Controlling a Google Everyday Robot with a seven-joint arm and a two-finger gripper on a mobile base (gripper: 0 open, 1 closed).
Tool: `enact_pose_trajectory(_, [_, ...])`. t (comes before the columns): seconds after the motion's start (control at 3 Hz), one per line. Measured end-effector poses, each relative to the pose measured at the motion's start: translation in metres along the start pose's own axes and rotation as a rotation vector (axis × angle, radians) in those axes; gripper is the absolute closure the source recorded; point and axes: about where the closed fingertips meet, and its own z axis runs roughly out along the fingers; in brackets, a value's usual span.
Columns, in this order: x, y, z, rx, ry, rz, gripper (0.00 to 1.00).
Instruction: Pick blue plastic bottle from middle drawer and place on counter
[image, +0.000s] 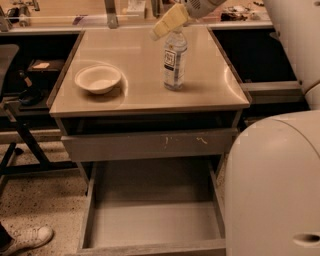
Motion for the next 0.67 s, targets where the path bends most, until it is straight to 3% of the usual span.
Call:
enact_pose_trajectory(0.33, [-0.042, -0.009, -0.080, 0.223, 0.029, -0.050, 0.00])
enact_pose_trajectory(0.67, [-0.074, 0.000, -0.154, 0.418, 0.036, -0.026, 0.00])
